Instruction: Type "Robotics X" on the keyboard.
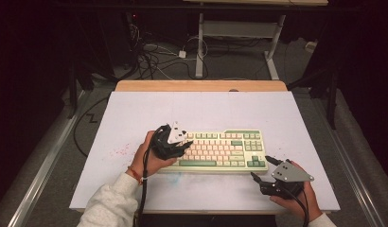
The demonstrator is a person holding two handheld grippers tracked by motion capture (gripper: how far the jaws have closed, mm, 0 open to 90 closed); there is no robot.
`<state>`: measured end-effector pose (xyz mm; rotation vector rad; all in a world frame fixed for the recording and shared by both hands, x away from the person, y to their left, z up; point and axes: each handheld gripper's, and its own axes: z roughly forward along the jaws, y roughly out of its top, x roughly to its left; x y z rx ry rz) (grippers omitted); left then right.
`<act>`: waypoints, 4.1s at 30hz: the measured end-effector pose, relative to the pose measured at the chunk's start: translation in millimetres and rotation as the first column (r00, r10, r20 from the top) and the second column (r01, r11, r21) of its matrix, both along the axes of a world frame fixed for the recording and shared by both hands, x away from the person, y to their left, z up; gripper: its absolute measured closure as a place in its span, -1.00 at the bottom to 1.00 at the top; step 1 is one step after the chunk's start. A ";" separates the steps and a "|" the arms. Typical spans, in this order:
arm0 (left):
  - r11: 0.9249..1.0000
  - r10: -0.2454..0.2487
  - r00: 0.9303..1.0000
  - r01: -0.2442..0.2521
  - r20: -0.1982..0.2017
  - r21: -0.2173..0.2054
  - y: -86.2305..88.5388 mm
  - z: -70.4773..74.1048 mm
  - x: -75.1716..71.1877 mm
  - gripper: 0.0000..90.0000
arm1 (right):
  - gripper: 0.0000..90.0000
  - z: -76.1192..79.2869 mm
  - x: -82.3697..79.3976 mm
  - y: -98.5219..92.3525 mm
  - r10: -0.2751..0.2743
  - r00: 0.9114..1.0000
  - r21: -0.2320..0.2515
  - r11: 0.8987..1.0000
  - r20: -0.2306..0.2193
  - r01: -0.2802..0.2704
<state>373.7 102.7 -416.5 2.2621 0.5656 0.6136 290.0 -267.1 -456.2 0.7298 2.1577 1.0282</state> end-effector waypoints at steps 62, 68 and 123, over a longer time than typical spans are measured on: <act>0.991 0.127 0.992 -0.128 0.019 0.030 85.2 -58.4 -64.5 -0.56 | 0.97 17.8 33.9 31.4 0.107 0.986 0.035 0.994 -0.130 -0.104; 0.991 0.130 0.992 -0.130 0.004 0.028 85.9 -59.5 -67.4 -0.57 | 1.00 19.5 47.4 51.4 0.146 0.979 0.009 0.989 -0.142 -0.146; 0.992 0.118 0.992 -0.116 -0.034 0.049 85.3 -65.4 -64.2 -0.57 | 0.88 18.2 108.8 130.4 0.148 0.969 -0.005 0.988 -0.197 -0.152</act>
